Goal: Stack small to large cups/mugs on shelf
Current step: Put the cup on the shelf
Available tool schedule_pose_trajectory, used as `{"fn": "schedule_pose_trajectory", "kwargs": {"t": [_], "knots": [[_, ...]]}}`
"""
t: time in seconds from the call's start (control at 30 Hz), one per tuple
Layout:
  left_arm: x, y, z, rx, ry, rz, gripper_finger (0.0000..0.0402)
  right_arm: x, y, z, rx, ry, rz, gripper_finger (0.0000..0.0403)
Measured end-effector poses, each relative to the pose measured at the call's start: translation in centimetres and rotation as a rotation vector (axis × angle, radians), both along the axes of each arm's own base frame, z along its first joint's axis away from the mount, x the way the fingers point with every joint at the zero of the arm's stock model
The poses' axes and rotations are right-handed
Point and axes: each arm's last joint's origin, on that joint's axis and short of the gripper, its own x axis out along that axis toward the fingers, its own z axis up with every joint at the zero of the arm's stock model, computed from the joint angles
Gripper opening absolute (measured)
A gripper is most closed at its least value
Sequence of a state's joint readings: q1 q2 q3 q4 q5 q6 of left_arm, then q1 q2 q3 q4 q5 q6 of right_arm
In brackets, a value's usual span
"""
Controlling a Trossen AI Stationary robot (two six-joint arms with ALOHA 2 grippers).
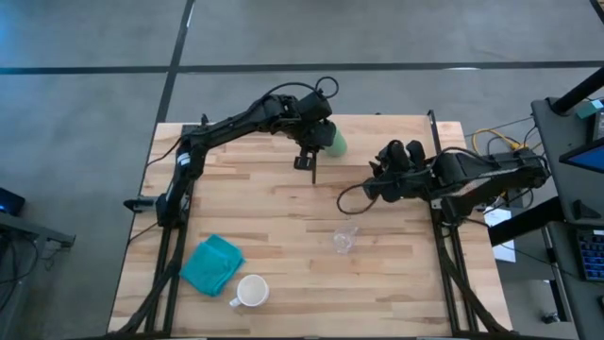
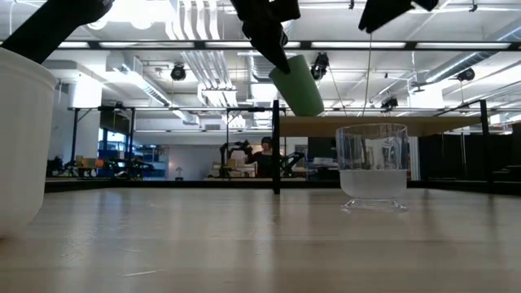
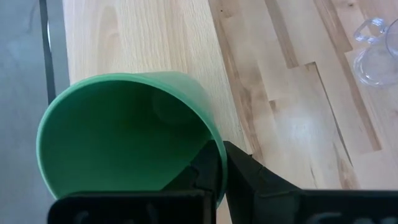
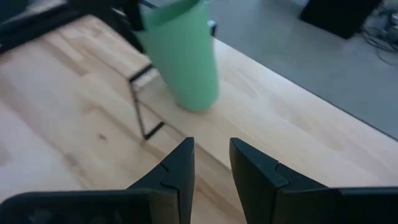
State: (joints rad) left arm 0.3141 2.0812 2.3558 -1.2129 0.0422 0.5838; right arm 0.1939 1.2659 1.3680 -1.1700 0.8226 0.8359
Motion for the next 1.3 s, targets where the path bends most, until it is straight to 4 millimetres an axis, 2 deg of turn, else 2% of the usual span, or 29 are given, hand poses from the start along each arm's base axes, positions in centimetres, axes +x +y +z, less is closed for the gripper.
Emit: {"fn": "schedule_pose_trajectory", "kwargs": {"t": [0.2, 0.47, 0.8, 1.0, 1.3], "knots": [[-0.1, 0.0, 0.1, 0.004, -0.002, 0.003, 0.0, 0.7, -1.5, -2.2, 0.002, 0.005, -0.074, 0.0096], [-0.1, 0.0, 0.2, 0.011, -0.001, 0.009, 0.0, 2.8, -3.9, -4.6, -0.022, -0.1, -0.075, 0.0096], [-0.2, 0.1, 0.2, 0.025, 0.003, 0.053, 0.0, 1.9, -6.2, -6.9, -0.022, -0.046, -0.158, 0.0096], [-0.2, 0.1, 0.2, -0.007, -0.008, 0.098, 0.0013, 1.4, -6.3, -6.2, 0.006, -0.159, -0.113, 0.0096], [0.0, 0.1, 0.3, -0.015, -0.029, 0.115, 0.0074, -1.1, -6.0, -2.6, -0.054, -0.334, -0.048, 0.0096]]}}
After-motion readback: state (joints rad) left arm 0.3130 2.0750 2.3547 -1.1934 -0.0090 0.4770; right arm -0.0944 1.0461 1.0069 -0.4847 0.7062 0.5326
